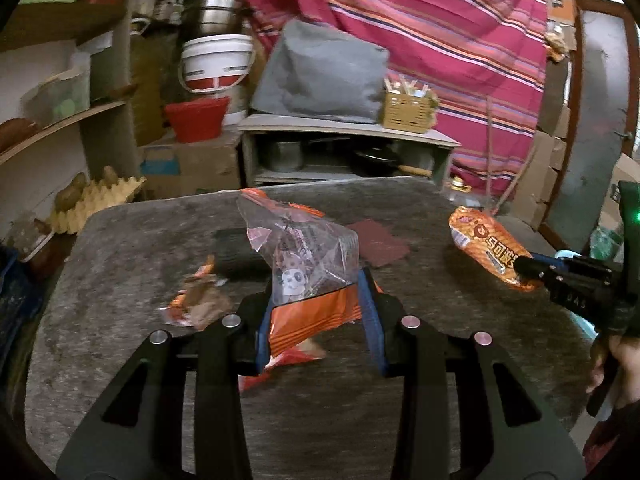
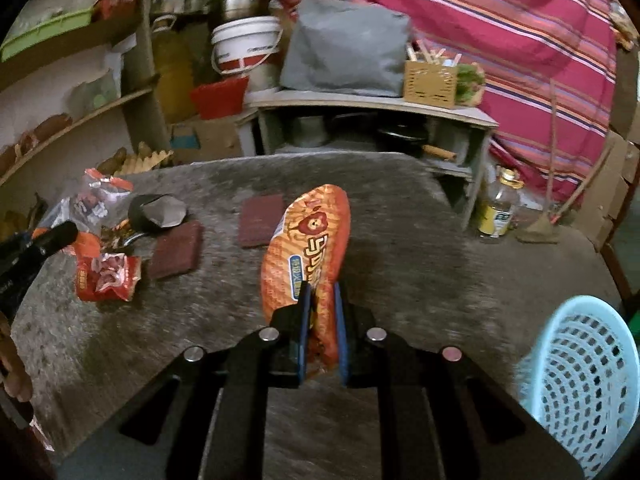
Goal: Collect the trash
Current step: 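Carry both held packets over the light blue basket and open both tools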
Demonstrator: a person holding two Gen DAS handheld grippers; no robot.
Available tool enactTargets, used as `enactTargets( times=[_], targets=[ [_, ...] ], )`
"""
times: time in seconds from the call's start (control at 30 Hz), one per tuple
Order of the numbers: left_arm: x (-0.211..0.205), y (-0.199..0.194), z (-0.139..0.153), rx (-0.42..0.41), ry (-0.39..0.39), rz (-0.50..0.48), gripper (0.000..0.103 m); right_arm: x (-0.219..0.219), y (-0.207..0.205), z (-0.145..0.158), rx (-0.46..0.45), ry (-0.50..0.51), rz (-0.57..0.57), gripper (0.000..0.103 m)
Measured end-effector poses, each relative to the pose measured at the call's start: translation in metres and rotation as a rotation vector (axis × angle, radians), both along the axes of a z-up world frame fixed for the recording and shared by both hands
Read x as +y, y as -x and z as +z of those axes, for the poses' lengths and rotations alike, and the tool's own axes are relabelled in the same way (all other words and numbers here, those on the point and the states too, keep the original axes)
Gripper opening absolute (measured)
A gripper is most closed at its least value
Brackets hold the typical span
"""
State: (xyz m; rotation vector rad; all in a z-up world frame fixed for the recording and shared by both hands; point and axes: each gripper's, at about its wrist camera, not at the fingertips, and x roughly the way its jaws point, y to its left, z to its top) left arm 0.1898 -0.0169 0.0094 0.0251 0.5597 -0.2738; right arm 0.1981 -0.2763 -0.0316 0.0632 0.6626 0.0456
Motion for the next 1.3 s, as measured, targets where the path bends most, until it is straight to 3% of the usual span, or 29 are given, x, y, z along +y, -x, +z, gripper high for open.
enactTargets(
  times=[0.17, 0.5, 0.87, 1.13, 1.3],
  targets=[
    [-0.041, 0.006, 0.003, -0.006, 0.0, -0.063, 0.036, -0.036, 0.018, 0.008, -0.023, -0.021, -0.047, 0.012],
    [-0.166, 0.024, 0.011, -0.049, 0.001, -0.239, 0.036, -0.134, 0.066, 0.017, -0.063, -0.026, -0.211, 0.012],
    [-0.306, 0.049, -0.01, -0.007, 0.045, -0.461, 0.036, -0.248, 0.112, 0.001, -0.011, -0.01, -0.407, 0.012],
    [-0.372, 0.053, -0.037, 0.045, 0.03, -0.562, 0.037, -0.282, 0.129, -0.016, 0.021, -0.045, -0.447, 0.012],
    [-0.388, 0.049, -0.048, 0.074, 0.005, -0.584, 0.046, -0.29, 0.131, -0.023, 0.034, -0.06, -0.453, 0.012]
  ],
)
